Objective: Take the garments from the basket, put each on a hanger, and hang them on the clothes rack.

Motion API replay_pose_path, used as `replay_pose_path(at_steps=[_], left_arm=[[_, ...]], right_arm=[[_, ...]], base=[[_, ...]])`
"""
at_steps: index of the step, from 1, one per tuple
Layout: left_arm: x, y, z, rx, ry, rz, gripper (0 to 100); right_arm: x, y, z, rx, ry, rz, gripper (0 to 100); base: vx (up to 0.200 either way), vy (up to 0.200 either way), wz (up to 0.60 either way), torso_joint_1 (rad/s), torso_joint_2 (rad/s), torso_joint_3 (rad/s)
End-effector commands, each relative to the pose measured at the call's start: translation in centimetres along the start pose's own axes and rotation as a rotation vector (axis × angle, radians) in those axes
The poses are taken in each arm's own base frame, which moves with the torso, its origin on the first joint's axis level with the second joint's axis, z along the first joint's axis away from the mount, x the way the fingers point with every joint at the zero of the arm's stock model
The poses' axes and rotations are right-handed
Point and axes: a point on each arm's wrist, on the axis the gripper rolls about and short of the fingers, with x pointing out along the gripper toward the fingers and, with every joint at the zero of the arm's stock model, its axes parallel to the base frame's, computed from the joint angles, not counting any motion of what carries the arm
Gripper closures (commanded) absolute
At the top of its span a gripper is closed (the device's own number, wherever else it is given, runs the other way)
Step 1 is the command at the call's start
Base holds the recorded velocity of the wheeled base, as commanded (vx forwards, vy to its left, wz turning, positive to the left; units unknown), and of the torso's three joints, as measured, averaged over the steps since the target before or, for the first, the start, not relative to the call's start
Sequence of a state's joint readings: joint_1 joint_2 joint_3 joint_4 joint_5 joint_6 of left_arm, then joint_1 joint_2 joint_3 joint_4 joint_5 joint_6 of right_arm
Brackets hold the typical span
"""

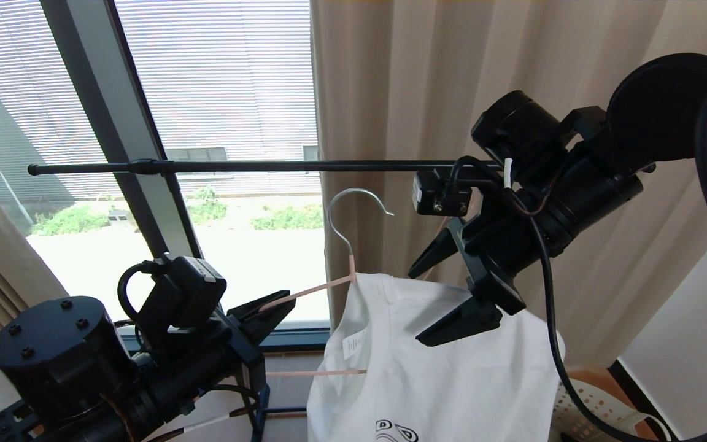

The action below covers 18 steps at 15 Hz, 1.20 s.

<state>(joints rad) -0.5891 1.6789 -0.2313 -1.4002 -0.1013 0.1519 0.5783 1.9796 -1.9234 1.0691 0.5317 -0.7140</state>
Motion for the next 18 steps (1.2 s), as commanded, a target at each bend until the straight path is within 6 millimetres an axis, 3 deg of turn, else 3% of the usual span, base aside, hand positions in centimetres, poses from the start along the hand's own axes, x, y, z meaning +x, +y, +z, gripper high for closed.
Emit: replay_pose_path(at_steps=[1,2,3,14,15,18], left_arm=[[0.0,0.0,0.0,0.000,-0.001,0.000,100],[0.0,0.0,0.0,0.000,0.000,0.002,100],[0.0,0.0,0.0,0.000,0.000,0.000,100],[-0.1,0.0,0.0,0.000,0.002,0.001,100],[-0.1,0.0,-0.1,0.001,0.003,0.001,0],[0.0,0.0,-0.2,0.001,0.008,0.000,0]], right_arm=[[0.1,0.0,0.0,0.001,0.001,0.003,0],[0.1,0.0,0.0,0.001,0.001,0.003,0],[0.1,0.0,0.0,0.001,0.002,0.003,100],[-0.5,0.5,0.0,0.000,-0.008,-0.001,100],[-0.7,0.6,0.0,-0.001,-0.011,-0.004,100],[-1.4,1.2,-0.1,-0.006,-0.019,-0.006,100]], base=[[0.000,0.000,0.00,0.000,0.00,0.000],[0.000,0.000,0.00,0.000,0.00,0.000],[0.000,0.000,0.00,0.000,0.00,0.000],[0.000,0.000,0.00,0.000,0.00,0.000],[0.000,0.000,0.00,0.000,0.00,0.000],[0.000,0.000,0.00,0.000,0.00,0.000]])
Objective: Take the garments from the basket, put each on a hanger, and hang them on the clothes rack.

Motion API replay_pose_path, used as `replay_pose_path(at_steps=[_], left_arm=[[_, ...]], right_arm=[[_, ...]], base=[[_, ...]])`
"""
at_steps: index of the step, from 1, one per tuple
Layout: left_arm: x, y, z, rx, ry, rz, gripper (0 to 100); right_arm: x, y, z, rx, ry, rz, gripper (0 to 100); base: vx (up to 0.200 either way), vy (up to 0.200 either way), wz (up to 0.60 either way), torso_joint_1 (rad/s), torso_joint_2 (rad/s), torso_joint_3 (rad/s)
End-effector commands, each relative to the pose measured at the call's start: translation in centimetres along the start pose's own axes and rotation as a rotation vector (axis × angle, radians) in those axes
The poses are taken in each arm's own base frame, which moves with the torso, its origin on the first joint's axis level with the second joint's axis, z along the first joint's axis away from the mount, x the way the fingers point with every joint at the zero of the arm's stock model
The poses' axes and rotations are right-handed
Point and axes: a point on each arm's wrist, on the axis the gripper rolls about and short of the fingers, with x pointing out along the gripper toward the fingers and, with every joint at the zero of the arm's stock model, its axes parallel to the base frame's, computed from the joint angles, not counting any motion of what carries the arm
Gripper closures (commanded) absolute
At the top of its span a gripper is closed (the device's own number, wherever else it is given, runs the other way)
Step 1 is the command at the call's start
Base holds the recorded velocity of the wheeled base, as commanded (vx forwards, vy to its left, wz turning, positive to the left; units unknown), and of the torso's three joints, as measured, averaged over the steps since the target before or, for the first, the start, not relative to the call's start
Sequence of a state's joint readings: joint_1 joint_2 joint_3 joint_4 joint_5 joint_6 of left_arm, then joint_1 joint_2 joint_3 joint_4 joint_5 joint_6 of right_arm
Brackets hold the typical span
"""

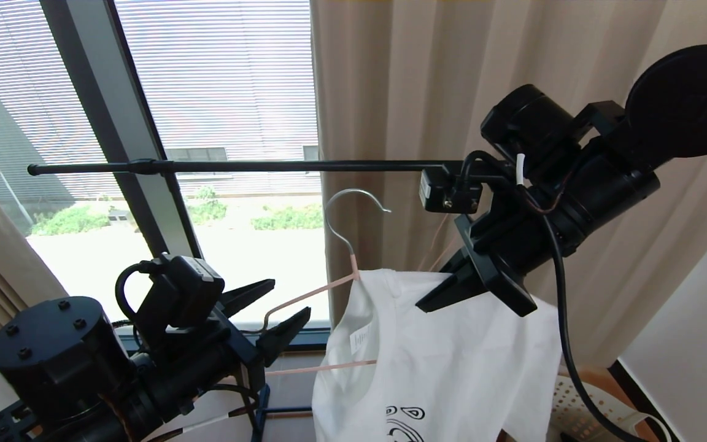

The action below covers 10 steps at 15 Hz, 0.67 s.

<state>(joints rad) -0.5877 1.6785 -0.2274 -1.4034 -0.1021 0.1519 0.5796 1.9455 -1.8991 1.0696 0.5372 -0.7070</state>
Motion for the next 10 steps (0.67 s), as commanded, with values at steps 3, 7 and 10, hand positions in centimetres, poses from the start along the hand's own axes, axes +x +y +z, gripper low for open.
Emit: replay_pose_path(at_steps=[3,7,10], left_arm=[[-0.1,0.0,0.0,0.001,0.000,-0.011,0],[-0.9,0.4,0.3,-0.024,-0.025,-0.085,0],[-0.9,0.5,0.0,-0.066,-0.015,-0.119,0]], right_arm=[[-0.8,0.8,-0.2,-0.004,-0.004,-0.004,100],[-2.0,1.2,-0.3,-0.002,0.004,-0.060,100],[-2.8,1.3,-0.1,0.003,0.024,-0.169,100]], base=[[0.000,0.000,0.00,0.000,0.00,0.000],[0.000,0.000,0.00,0.000,0.00,0.000],[0.000,0.000,0.00,0.000,0.00,0.000]])
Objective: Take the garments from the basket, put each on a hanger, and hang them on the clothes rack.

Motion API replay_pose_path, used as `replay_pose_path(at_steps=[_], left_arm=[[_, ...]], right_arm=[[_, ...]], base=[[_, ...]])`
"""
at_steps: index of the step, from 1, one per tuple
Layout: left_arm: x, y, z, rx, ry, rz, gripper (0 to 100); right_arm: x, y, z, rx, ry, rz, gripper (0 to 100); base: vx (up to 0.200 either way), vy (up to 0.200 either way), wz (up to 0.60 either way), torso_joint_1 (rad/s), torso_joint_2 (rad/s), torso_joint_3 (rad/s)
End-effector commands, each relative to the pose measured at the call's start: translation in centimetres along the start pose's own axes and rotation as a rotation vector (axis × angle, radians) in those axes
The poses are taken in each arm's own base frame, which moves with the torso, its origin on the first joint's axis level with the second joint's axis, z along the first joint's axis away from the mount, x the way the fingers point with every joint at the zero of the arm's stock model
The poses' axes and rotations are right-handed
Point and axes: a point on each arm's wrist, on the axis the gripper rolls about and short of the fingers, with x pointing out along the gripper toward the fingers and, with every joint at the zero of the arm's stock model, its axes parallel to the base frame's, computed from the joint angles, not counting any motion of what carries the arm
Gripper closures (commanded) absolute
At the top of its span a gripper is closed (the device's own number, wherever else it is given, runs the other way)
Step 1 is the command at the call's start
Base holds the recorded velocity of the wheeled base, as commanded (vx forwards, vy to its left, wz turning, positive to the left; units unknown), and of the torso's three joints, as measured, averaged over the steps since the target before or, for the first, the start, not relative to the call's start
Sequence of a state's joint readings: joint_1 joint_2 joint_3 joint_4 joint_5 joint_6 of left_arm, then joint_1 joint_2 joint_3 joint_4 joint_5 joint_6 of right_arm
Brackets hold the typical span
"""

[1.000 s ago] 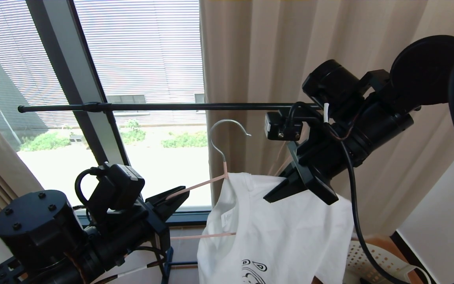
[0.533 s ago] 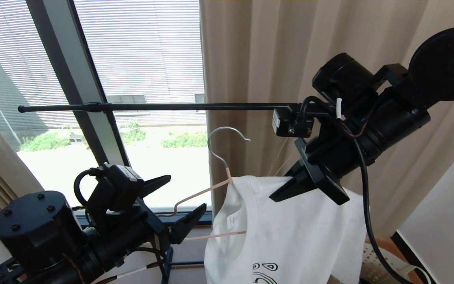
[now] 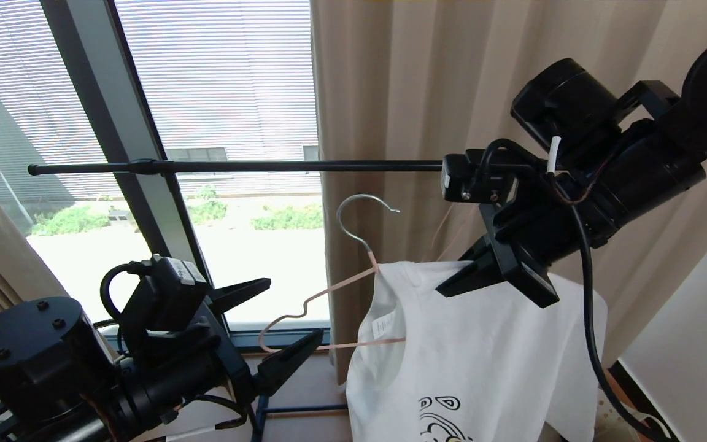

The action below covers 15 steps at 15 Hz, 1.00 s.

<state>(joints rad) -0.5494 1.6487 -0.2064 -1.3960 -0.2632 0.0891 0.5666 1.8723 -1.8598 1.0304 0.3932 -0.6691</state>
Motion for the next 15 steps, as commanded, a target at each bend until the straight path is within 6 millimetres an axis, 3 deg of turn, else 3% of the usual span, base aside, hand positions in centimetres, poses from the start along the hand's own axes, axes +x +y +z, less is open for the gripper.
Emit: replay_pose_path(at_steps=[1,6,11,15], left_arm=[[0.0,0.1,-0.2,-0.003,0.009,0.002,0],[1.7,-0.6,-3.4,-0.028,0.153,-0.014,0],[5.2,-1.6,-6.3,-0.028,0.256,0.126,0],[7.2,-2.0,-6.8,-0.077,0.244,0.215,0]], right_arm=[[-1.1,0.3,0.2,0.008,-0.006,-0.067,100],[-0.5,2.2,0.1,-0.024,-0.005,-0.329,100],[0.3,3.5,-1.3,-0.066,-0.108,-0.410,100],[0.2,4.8,-0.7,-0.026,-0.149,-0.385,100]], base=[[0.000,0.000,0.00,0.000,0.00,0.000],[0.000,0.000,0.00,0.000,0.00,0.000],[0.000,0.000,0.00,0.000,0.00,0.000],[0.000,0.000,0.00,0.000,0.00,0.000]])
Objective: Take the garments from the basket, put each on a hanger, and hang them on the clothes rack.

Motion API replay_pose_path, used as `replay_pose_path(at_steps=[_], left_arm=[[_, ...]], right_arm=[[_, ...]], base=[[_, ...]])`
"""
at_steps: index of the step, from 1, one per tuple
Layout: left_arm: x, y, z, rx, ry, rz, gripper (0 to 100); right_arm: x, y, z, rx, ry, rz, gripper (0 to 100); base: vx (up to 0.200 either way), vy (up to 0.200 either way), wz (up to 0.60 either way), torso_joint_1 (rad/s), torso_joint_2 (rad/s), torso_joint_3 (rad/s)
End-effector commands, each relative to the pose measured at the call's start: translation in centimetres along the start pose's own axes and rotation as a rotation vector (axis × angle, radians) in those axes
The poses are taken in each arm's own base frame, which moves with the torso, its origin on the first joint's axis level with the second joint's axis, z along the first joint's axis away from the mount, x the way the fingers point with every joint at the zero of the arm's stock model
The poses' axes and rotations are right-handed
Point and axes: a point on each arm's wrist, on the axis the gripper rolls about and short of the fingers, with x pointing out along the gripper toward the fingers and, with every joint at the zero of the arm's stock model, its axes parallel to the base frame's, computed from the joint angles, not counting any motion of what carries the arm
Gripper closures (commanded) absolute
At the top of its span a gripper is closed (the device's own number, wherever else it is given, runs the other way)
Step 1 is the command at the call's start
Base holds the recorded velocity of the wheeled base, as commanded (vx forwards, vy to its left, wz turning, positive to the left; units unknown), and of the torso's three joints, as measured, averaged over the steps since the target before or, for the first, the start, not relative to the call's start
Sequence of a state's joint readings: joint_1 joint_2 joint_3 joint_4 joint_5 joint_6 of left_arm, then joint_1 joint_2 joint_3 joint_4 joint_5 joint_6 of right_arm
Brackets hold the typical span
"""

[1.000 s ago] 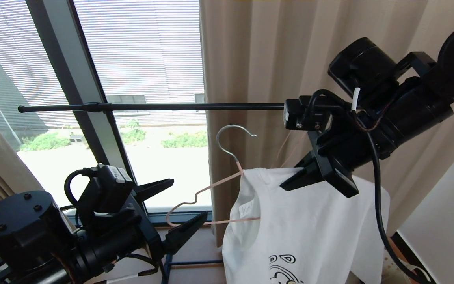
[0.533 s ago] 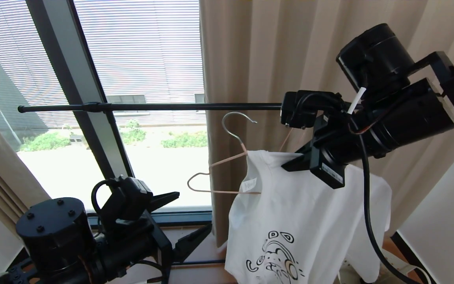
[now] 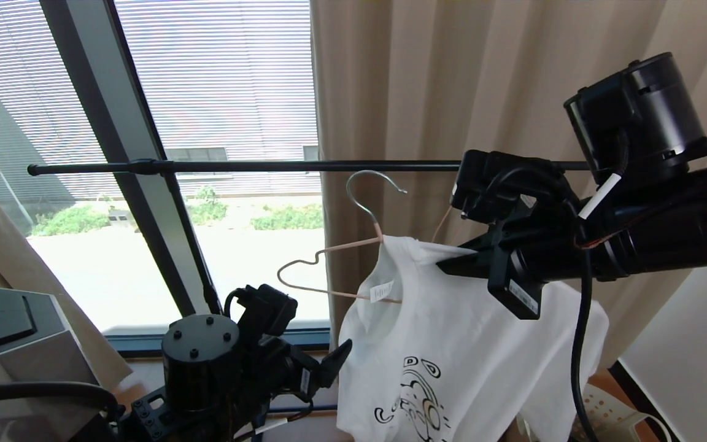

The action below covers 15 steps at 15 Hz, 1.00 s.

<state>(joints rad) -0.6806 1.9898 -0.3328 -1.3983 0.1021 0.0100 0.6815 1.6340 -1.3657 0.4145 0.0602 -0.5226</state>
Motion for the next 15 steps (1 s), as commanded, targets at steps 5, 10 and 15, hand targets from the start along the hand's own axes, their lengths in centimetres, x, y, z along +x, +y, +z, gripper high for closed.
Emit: replay_pose_path(at_steps=[5,10,15], left_arm=[[2.0,-0.6,-0.7,-0.049,0.011,0.042,0],[2.8,-1.4,-1.9,-0.033,0.046,0.069,0],[2.7,-1.5,-2.2,-0.027,0.058,0.066,0]], right_arm=[[-0.6,2.1,-0.4,0.012,-0.028,0.037,100],[-1.8,2.3,-0.2,0.023,-0.122,-0.003,100],[-2.8,2.1,0.0,0.036,-0.152,-0.018,100]], base=[[0.000,0.000,0.00,0.000,0.00,0.000],[0.000,0.000,0.00,0.000,0.00,0.000],[0.000,0.000,0.00,0.000,0.00,0.000]])
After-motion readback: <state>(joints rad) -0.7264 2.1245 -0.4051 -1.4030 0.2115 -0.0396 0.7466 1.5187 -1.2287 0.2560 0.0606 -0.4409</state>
